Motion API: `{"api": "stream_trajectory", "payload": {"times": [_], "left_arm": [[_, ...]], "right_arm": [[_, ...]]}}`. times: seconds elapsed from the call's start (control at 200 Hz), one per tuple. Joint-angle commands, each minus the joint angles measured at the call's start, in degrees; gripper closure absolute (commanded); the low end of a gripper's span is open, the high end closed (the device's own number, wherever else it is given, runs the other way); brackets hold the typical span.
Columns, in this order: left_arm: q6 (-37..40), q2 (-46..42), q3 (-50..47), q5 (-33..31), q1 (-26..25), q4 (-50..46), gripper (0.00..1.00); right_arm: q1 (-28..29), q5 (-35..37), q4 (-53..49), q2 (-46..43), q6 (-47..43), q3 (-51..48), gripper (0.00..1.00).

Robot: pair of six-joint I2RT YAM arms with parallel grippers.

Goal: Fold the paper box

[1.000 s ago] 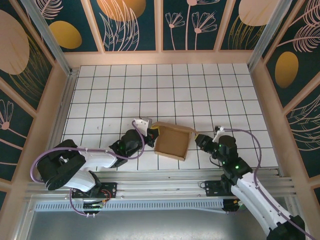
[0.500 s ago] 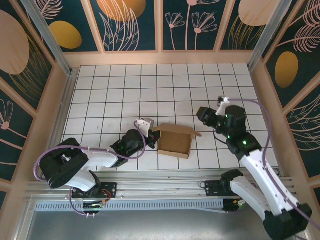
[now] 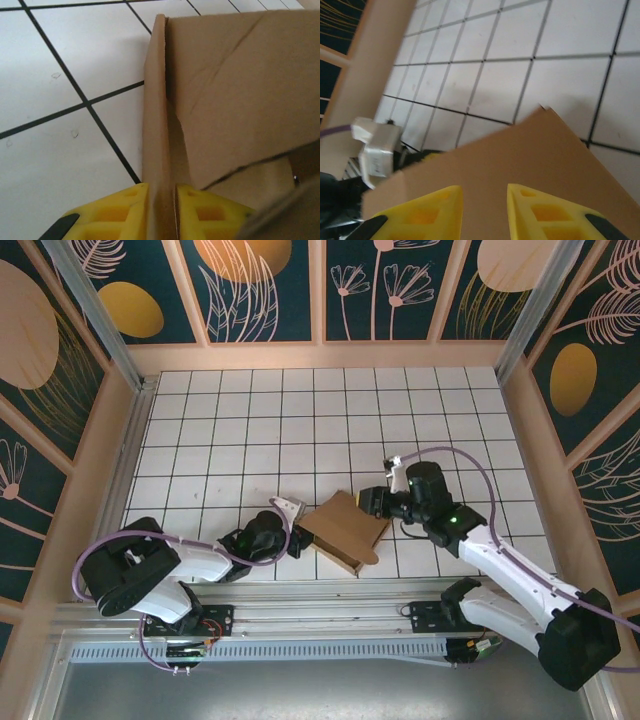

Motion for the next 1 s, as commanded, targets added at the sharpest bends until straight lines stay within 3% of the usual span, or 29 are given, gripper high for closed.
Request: {"api": "stream_trajectory", "payload": {"times": [0.0, 0.345, 0.546, 0.676, 0.766, 0.806, 0.831, 0.911, 0.996], "left_arm": [[-1.86, -1.81, -1.6, 2.13, -0.22, -2.68, 0.77], [-3.8, -13.87, -3.87, -0.86, -0.27, -8.68, 0.69], [-6.08, -29.28, -6.44, -3.1, -0.26, -15.73, 0.69], [-10.66, -43.83, -8.19, -7.03, -0.22, -26.55, 0.69], [-16.07, -55.1, -7.29, -12.88, -0.22, -36.99, 0.54], [-18.53, -58.96, -6.14, -16.05, -0.22, -42.41, 0.28], [-19.74, -60.42, -5.37, -17.22, -0.18, -44.97, 0.18], [-22.85, -60.07, -1.49, -19.44, -0.16, -51.7, 0.12], [-23.49, -51.82, 4.25, -18.28, -0.07, -55.25, 0.02]], "right_arm": [[0.4, 0.73, 5.16, -2.55, 1.76, -2.74, 0.7], [1.02, 0.49, 7.53, -2.08, 2.31, -4.87, 0.71], [1.93, 1.18, 7.21, -0.8, 1.38, -3.2, 0.71], [4.36, 2.14, 6.99, -0.33, 1.2, -2.11, 0.71], [7.17, 2.8, 7.18, 0.59, 1.83, -2.41, 0.71], [8.6, 3.26, 6.92, 1.14, 1.94, -2.78, 0.71], [9.5, 3.66, 6.87, 1.41, 1.94, -3.16, 0.71], [11.49, 4.59, 7.19, 2.48, 1.4, -5.07, 0.71], [12.15, 6.37, 6.19, 4.62, 0.02, -6.9, 0.72]]}}
